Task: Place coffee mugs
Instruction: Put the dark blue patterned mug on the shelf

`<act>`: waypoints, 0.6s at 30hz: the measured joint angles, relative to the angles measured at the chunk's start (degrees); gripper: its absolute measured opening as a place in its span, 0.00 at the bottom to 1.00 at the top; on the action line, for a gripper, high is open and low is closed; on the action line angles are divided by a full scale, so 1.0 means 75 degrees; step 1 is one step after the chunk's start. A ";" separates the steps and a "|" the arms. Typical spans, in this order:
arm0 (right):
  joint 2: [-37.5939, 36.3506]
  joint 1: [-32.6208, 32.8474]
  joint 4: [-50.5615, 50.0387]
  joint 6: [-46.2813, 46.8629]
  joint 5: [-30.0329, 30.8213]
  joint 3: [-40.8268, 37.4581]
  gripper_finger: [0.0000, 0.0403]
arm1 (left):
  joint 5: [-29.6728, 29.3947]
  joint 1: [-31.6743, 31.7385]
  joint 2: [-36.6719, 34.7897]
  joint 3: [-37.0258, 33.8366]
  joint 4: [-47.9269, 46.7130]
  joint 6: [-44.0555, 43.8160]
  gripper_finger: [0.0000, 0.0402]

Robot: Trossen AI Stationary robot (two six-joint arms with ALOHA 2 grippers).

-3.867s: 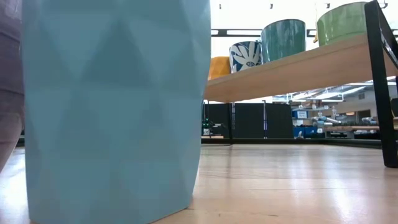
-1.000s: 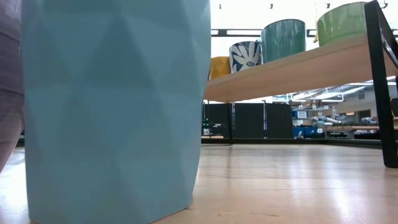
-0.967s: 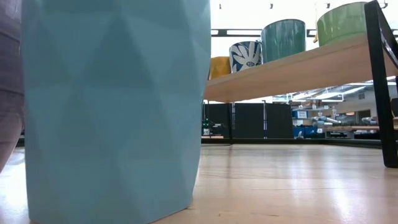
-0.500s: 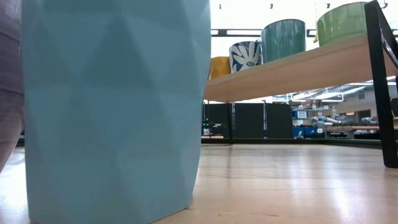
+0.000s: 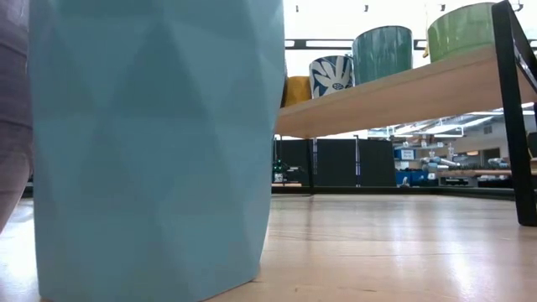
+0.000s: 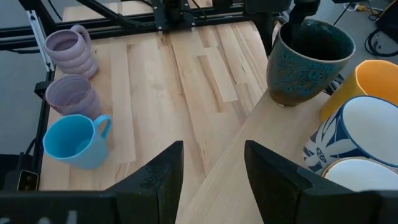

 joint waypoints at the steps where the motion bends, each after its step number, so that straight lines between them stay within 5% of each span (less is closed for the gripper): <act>1: 0.0000 0.0000 0.0000 0.0005 0.0000 -0.0002 0.44 | 0.0000 0.0000 0.0000 0.0000 0.0022 -0.0055 0.29; 18: 0.0000 0.0000 0.0000 0.0035 0.0000 -0.0003 0.44 | 0.0023 -0.0032 0.0006 -0.0006 0.0507 -0.1060 0.29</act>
